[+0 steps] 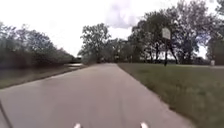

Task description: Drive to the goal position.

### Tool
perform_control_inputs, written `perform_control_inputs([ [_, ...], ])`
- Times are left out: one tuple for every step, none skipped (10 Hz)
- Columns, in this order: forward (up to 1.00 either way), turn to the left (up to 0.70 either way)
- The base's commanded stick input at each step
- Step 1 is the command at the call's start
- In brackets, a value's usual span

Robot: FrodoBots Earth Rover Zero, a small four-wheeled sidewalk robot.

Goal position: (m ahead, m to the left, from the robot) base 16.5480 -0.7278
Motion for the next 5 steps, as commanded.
perform_control_inputs([
  [1.00, 0.00],
  [1.00, 0.00],
  [1.00, 0.00],
  [1.00, 0.00],
  [1.00, 0.00],
])
